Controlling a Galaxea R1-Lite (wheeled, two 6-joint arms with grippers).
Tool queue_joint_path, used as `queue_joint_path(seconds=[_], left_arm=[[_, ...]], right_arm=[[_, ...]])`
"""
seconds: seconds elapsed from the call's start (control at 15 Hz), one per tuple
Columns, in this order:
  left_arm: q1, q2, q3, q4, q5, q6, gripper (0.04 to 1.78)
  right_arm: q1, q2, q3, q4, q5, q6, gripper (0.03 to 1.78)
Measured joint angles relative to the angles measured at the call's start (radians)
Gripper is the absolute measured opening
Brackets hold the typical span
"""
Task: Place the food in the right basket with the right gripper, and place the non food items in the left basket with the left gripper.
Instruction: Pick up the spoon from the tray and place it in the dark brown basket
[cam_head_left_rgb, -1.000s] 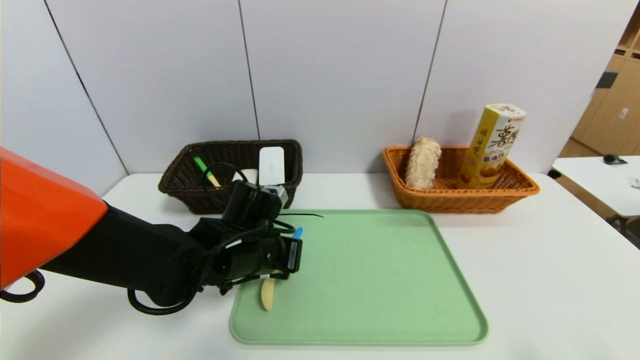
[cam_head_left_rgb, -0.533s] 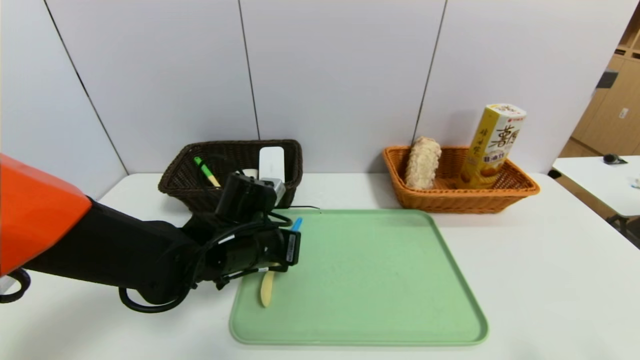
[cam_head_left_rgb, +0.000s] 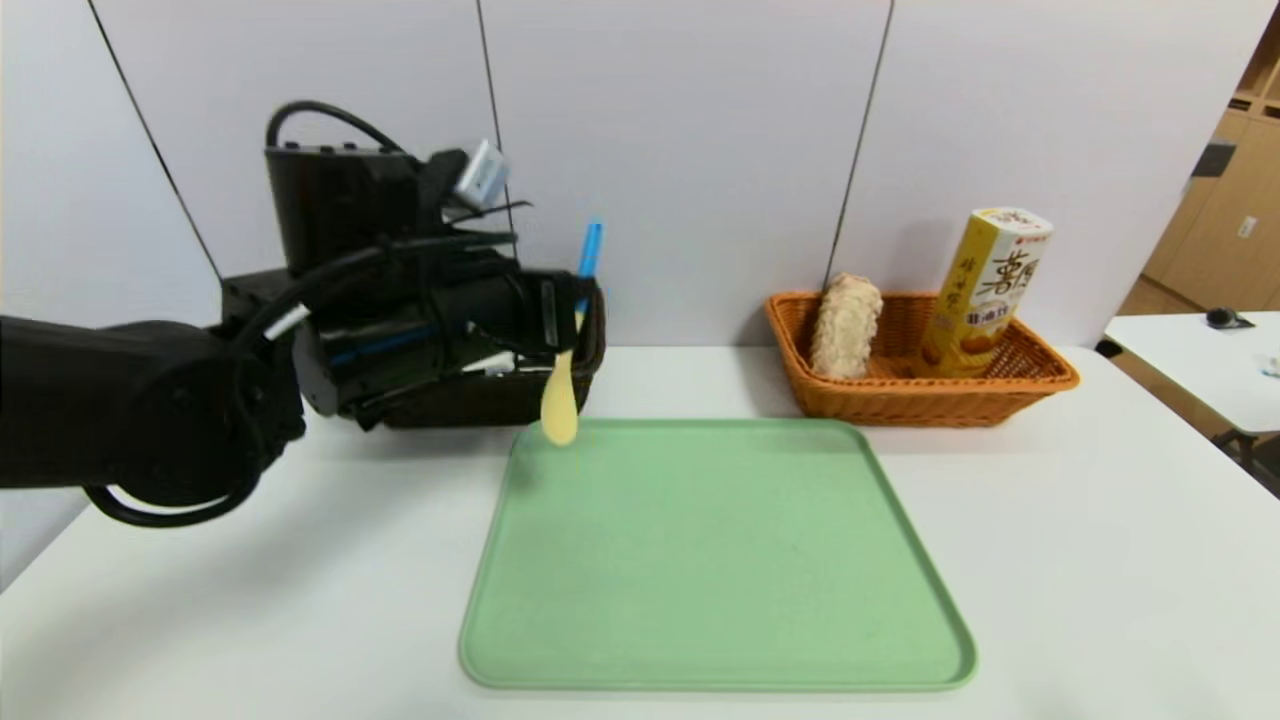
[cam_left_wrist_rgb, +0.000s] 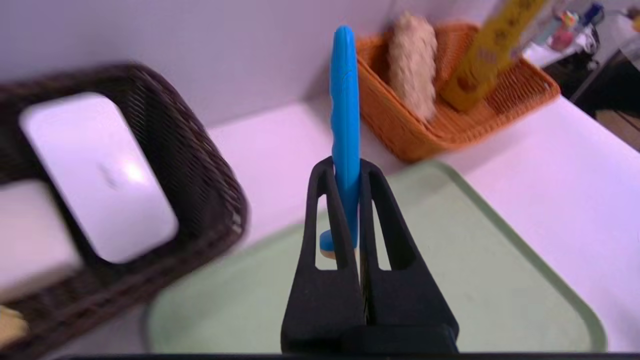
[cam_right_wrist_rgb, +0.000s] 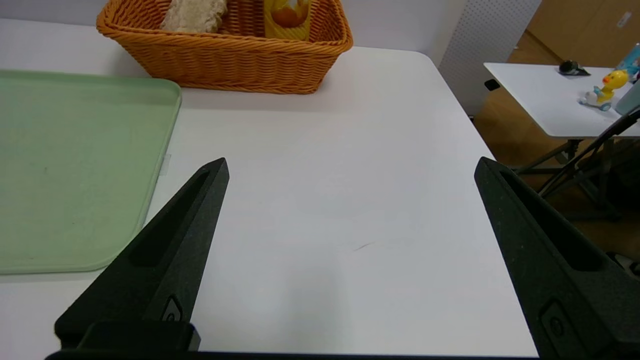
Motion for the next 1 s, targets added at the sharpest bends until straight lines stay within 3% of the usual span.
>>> queue_joint_path(seconds=[0.47, 0.67, 1.0], left_arm=[[0.281, 0.117, -0.207, -0.009, 0.001, 0.126, 0.07], [0.330, 0.201, -0.203, -0.022, 0.003, 0.165, 0.07], [0.378, 0.342, -0.206, -0.181, 0.003, 0.221, 0.07]], right_arm=[[-0.001, -0.009, 0.004, 0.020, -0.007, 0.000, 1.69], [-0.001, -0.016, 0.004, 0.023, -0.006, 0.000, 1.69], [-0.001, -0.026, 0.013, 0.028, -0.010, 0.000, 1.69]])
